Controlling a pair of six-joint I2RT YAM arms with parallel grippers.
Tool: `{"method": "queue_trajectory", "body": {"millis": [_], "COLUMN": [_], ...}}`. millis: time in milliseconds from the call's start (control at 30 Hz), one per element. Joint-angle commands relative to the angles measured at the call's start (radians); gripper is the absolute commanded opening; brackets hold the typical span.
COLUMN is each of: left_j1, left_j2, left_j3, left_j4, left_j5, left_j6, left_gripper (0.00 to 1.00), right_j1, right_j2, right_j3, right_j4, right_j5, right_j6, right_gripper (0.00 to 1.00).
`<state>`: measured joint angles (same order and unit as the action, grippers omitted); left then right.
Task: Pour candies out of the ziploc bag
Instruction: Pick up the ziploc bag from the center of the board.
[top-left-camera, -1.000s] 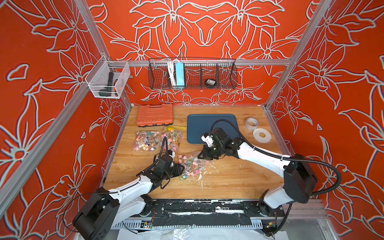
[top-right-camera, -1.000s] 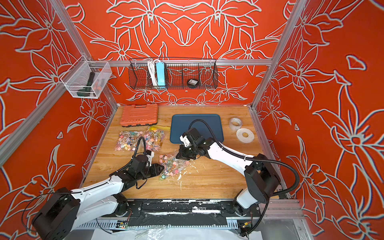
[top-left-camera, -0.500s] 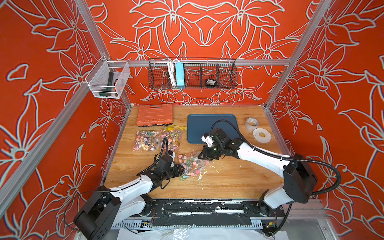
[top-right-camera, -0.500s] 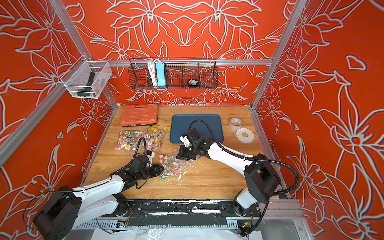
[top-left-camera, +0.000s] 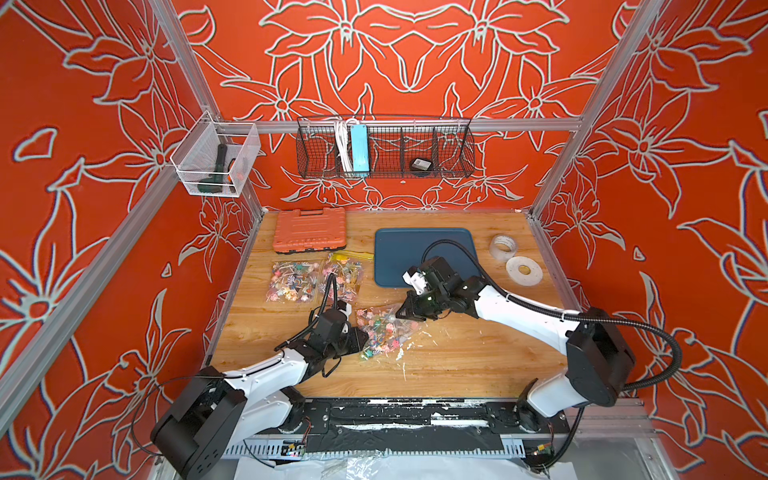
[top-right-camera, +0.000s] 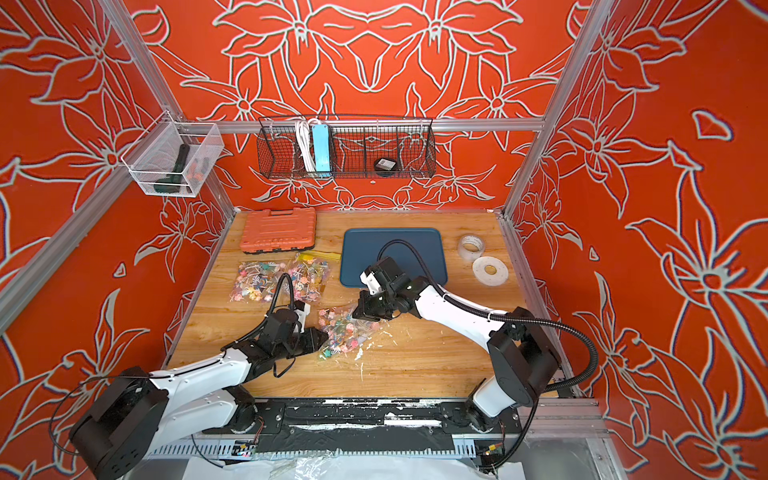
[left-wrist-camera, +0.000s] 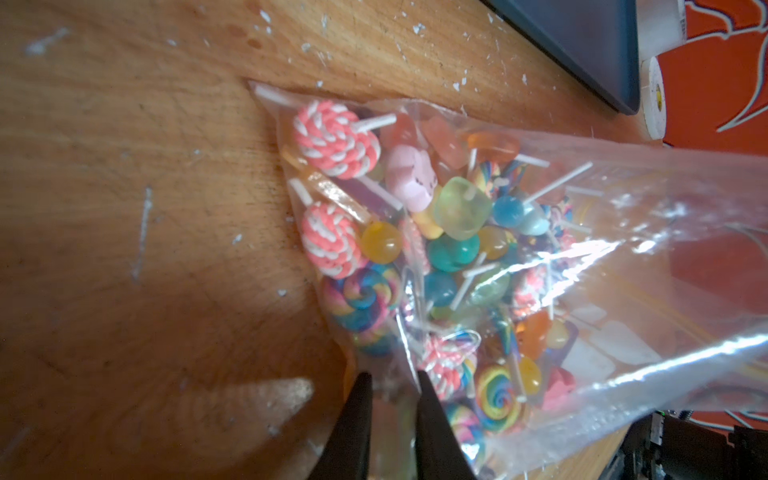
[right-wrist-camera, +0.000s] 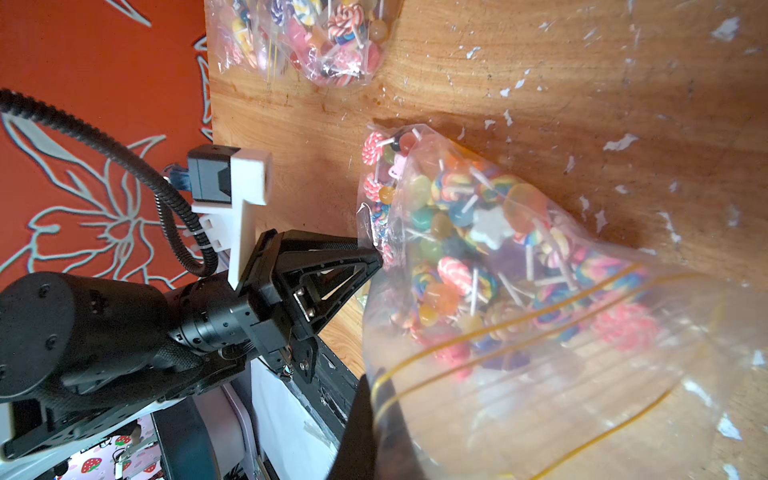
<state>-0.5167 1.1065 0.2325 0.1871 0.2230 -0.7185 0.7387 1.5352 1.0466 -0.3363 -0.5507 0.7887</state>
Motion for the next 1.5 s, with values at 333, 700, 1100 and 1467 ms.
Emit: {"method": "queue_trajectory", "body": {"millis": [333,700,1100,1467], "left_j1": [0.004,0.004,0.004,0.005], "left_j2": [-0.039,-0.077,-0.129,-0.129], "left_j3": [0.005,0.019,-0.007,0.077], "left_j4": [-0.003,-0.016,-0.003,-0.016], "left_j5": [-0.003,0.008,0.001,-0.002], "left_j6": [0.010,0.010,-0.014,-0.013], "left_gripper": [0.00,0.00,0.00,0.00], "right_j1": [-0.005,-0.005,-0.005,-0.007], "right_j2": [-0.003,-0.020,-0.032,-0.015], "right_j3": [-0.022,0.009,0.152,0.293], "right_j4": [0.018,-0.025,-0.124,-0.222], "right_j5": [-0.006,0.019,0.033,0.061], "right_j6": [0.001,-0.030,-0.098,-0.159], "right_gripper": [0.00,0.00,0.00,0.00]}}
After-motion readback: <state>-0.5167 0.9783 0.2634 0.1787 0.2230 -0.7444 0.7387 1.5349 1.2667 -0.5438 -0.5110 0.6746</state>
